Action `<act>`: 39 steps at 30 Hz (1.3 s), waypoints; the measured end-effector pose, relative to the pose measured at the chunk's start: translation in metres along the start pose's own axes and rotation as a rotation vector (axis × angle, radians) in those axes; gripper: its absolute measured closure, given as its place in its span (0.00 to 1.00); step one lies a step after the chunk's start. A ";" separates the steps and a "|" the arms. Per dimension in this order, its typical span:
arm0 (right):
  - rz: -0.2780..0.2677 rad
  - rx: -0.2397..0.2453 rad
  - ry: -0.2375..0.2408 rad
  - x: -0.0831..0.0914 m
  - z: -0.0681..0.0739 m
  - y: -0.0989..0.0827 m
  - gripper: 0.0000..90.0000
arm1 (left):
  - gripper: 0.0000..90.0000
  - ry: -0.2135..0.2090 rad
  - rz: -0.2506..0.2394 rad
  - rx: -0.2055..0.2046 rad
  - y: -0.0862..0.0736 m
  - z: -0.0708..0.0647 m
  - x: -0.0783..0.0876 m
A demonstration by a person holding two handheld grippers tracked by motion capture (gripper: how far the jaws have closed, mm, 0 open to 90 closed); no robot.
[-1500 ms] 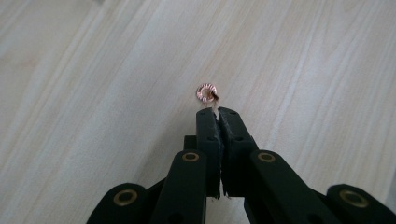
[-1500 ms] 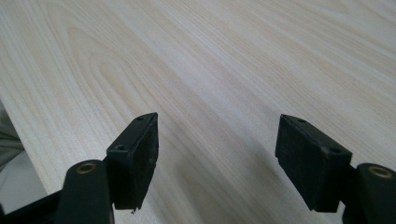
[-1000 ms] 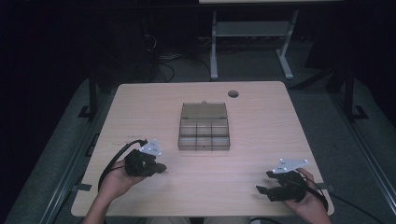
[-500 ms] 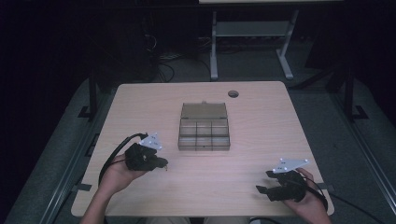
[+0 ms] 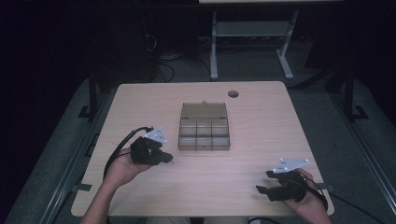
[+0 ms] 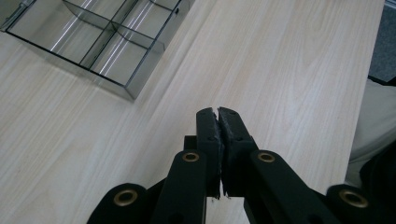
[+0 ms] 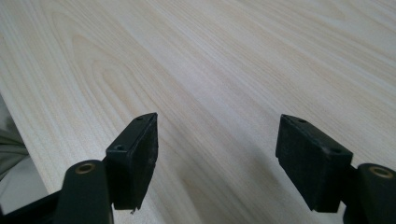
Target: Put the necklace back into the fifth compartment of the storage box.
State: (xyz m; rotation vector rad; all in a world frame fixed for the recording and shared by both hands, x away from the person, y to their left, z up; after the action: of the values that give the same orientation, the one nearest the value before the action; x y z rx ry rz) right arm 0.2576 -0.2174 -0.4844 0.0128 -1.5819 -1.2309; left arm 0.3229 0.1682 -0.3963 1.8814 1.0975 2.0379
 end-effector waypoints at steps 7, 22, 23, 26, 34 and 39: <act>0.001 -0.003 0.004 0.000 -0.001 0.000 0.33 | 0.97 -0.009 0.012 0.000 0.007 0.003 0.001; -0.011 -0.006 0.005 0.002 -0.002 0.001 0.33 | 0.97 -0.031 0.025 -0.008 0.030 0.015 -0.005; -0.014 -0.006 0.005 0.002 -0.002 0.001 0.33 | 0.97 -0.031 0.029 -0.023 0.031 0.016 -0.005; -0.014 -0.007 0.006 0.002 -0.003 0.001 0.33 | 0.97 -0.038 0.024 -0.014 0.035 0.017 -0.007; -0.022 -0.005 0.003 0.002 -0.004 0.002 0.33 | 0.97 -0.047 0.036 -0.015 0.040 0.021 -0.013; -0.018 -0.004 0.006 0.002 -0.003 0.003 0.33 | 0.97 -0.052 0.039 -0.019 0.048 0.024 -0.018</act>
State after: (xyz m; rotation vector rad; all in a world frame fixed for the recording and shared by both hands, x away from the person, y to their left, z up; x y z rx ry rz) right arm 0.2605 -0.2193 -0.4816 0.0281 -1.5770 -1.2471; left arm 0.3653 0.1329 -0.3832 1.9500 1.0337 1.9995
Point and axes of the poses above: each handheld gripper's, and its own axes: x roughly backward along the jaws, y roughly out of its top, z roughly to its left, the point moved 4 cm from there along -x, roughly forward along the jaws, and after that the axes turned 3 degrees about -z, right-handed, at the moved point
